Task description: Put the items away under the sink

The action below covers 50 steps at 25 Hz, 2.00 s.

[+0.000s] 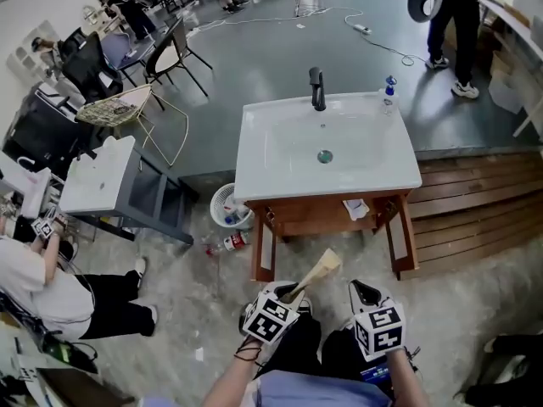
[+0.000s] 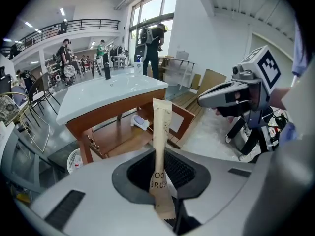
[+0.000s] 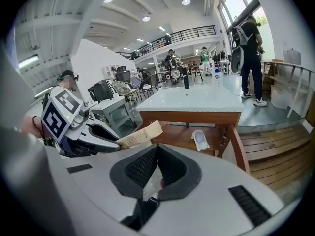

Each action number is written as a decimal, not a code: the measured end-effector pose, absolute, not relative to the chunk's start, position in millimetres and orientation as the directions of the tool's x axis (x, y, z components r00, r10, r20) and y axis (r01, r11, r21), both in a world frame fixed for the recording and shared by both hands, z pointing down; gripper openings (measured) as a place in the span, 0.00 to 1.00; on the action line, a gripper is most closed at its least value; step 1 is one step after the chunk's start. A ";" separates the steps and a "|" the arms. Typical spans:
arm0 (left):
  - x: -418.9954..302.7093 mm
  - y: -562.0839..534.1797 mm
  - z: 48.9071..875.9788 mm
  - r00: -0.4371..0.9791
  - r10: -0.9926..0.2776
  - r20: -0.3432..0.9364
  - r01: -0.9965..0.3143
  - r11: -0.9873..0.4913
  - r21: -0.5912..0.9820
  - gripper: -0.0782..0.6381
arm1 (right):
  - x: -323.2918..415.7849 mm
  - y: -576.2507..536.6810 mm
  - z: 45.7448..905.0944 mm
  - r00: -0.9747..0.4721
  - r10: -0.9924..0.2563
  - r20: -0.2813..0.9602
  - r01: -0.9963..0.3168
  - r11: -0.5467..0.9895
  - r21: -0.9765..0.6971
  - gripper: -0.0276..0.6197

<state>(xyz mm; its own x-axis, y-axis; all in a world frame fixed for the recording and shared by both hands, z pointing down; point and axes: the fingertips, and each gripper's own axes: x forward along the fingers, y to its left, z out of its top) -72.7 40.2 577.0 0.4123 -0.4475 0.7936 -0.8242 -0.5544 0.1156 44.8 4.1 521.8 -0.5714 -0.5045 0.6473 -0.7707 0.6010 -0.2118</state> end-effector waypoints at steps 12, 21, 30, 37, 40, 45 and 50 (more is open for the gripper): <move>-103.6 -20.4 634.4 0.403 -0.462 0.790 -0.887 -0.411 0.212 0.20 | 32.9 -75.4 575.1 -0.578 -0.513 0.634 -0.769 0.603 -0.213 0.07; -103.1 -53.2 700.7 0.407 -0.450 0.795 -0.894 -0.378 0.243 0.20 | 8.8 -103.5 627.3 -0.651 -0.455 0.608 -0.686 0.695 -0.215 0.07; -111.0 -89.8 772.2 0.379 -0.440 0.814 -0.913 -0.321 0.252 0.20 | 5.0 -123.8 689.7 -0.646 -0.449 0.617 -0.678 0.710 -0.193 0.07; -119.7 -119.2 826.0 0.350 -0.449 0.822 -0.931 -0.264 0.252 0.20 | 0.0 -136.9 721.7 -0.655 -0.453 0.605 -0.682 0.698 -0.216 0.07; -125.1 -134.2 844.3 0.341 -0.462 0.819 -0.936 -0.244 0.252 0.20 | -1.6 -134.5 737.1 -0.659 -0.443 0.608 -0.674 0.707 -0.214 0.07; -139.3 -166.1 870.2 0.327 -0.485 0.811 -0.942 -0.233 0.241 0.20 | -1.7 -133.0 765.7 -0.658 -0.437 0.613 -0.668 0.715 -0.208 0.07; -148.9 -194.8 891.9 0.321 -0.495 0.808 -0.945 -0.224 0.238 0.20 | 1.1 -135.0 793.2 -0.656 -0.446 0.610 -0.679 0.702 -0.217 0.07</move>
